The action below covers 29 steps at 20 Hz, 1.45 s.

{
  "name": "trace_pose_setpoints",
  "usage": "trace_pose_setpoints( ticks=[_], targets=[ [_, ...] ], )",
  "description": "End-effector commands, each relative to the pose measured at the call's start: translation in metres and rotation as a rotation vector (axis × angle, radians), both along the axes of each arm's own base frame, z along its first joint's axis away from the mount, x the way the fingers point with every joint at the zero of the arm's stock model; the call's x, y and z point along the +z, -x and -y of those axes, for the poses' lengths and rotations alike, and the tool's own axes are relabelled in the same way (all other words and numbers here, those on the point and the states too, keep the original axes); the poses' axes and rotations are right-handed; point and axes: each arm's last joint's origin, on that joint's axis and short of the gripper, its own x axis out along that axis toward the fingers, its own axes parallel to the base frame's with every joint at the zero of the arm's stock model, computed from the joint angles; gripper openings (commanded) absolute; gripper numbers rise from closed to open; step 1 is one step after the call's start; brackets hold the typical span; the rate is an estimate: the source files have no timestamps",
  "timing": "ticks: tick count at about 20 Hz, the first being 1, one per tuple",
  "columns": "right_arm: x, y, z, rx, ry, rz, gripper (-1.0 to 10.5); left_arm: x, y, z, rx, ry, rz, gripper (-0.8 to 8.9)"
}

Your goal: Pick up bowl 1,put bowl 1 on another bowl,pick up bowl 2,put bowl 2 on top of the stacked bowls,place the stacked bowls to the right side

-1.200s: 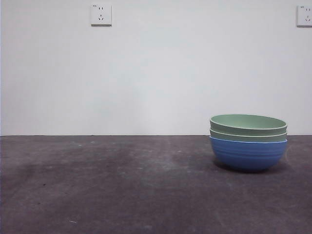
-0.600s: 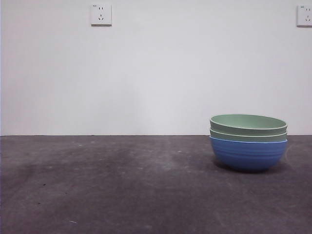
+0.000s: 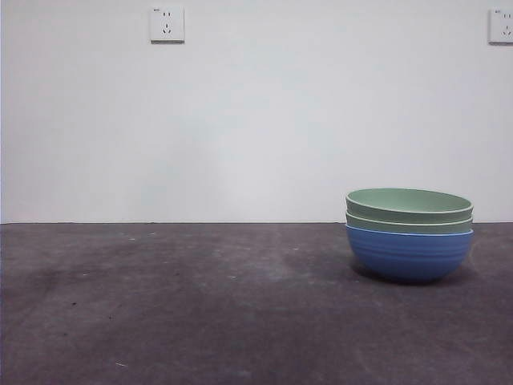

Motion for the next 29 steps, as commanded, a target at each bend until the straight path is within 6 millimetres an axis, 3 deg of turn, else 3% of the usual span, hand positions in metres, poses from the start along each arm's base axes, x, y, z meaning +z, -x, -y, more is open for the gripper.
trace_pose_setpoints(
  ticks=[1, 3, 5, 8, 14, 18, 23, 29],
  targets=[
    [-0.001, 0.000, 0.000, 0.005, 0.005, 0.000, 0.0, 0.004, 0.017, -0.020, 0.002, 0.050, 0.178, -0.03],
    [-0.001, 0.000, 0.000, 0.005, 0.005, 0.000, 0.0, -0.009, 0.025, -0.034, 0.105, 0.074, 0.301, -0.02],
    [-0.001, 0.000, 0.000, 0.005, 0.005, 0.000, 0.0, -0.033, 0.035, -0.046, 0.216, 0.079, 0.388, -0.02],
    [-0.001, 0.000, 0.000, 0.005, 0.005, 0.000, 0.0, -0.085, 0.042, -0.057, 0.370, 0.064, 0.435, -0.02],
    [-0.001, 0.000, 0.000, 0.004, 0.005, 0.000, 0.0, -0.201, 0.043, -0.066, 0.480, 0.117, 0.362, -0.02],
    [-0.001, 0.000, 0.000, 0.004, 0.005, 0.000, 0.0, -0.264, 0.040, -0.068, 0.519, 0.155, 0.325, -0.02],
    [-0.001, 0.000, 0.000, 0.004, 0.005, 0.000, 0.0, -0.310, 0.036, -0.070, 0.578, 0.162, 0.272, -0.02],
    [-0.001, 0.000, 0.000, 0.004, 0.005, 0.000, 0.0, -0.342, 0.035, -0.071, 0.605, 0.151, 0.238, -0.02]
  ],
)
